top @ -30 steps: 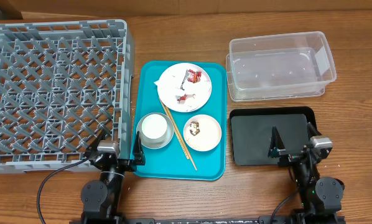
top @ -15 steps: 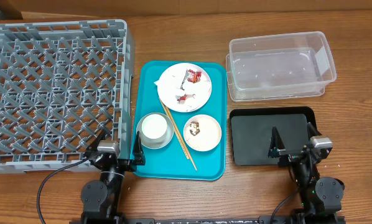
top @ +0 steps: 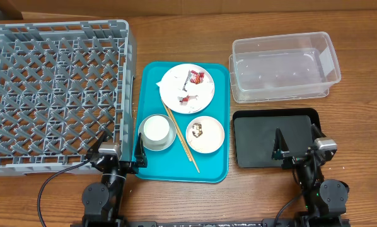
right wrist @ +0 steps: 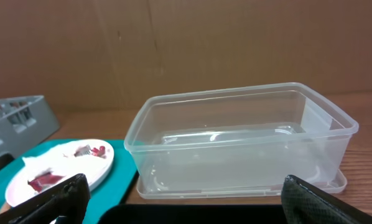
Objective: Sort waste into correct bins and load items into the dishwasher
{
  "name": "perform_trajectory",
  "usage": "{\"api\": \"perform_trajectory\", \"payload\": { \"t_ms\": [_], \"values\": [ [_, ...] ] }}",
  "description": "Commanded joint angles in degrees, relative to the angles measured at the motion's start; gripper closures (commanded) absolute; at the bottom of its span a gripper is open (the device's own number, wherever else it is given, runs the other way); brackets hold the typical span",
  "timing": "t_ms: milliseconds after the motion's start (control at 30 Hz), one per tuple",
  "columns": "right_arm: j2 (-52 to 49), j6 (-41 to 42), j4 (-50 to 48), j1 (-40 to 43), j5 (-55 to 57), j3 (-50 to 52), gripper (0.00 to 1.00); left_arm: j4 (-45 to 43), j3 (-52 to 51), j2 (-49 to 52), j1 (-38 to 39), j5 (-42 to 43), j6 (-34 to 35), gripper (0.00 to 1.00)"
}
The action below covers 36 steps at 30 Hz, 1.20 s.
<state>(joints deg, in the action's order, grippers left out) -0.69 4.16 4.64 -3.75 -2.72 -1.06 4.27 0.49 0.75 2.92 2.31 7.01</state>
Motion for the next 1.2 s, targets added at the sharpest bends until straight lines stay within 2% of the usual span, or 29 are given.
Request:
{"api": "perform_trajectory", "payload": {
  "t_ms": [0,200,500,800,967,1133,1167],
  "values": [
    [0.5,3.4,-0.5,0.2,-0.4,0.6,0.00,0.0,-0.1,-0.5,0.1,0.3,4.1,0.00],
    [0.3,4.9,2.1,0.2,-0.9,-2.0,0.00,5.6,3.2,-0.4,0.1,0.3,4.8,0.00],
    [-7.4,8.3,12.2,0.2,-3.7,-13.2,0.00,24.4,17.7,6.3,0.1,-3.0,3.4,0.00],
    [-30.0,8.0,22.6,0.2,-5.2,-31.9,0.00,35.8,33.2,24.0,0.1,-3.0,3.3,0.00],
    [-44.7,7.6,29.6,0.2,-8.4,-45.4,0.00,43.2,40.7,33.7,0.1,-2.9,3.3,0.00],
    [-59.0,7.6,41.3,-0.1,-10.0,-61.2,0.00,49.3,48.2,40.5,0.1,-3.0,3.3,0.00],
    [-64.2,7.3,46.8,-0.4,-9.9,-67.4,0.00,52.0,51.0,42.6,-0.3,-3.1,3.3,0.00]
  ]
}}
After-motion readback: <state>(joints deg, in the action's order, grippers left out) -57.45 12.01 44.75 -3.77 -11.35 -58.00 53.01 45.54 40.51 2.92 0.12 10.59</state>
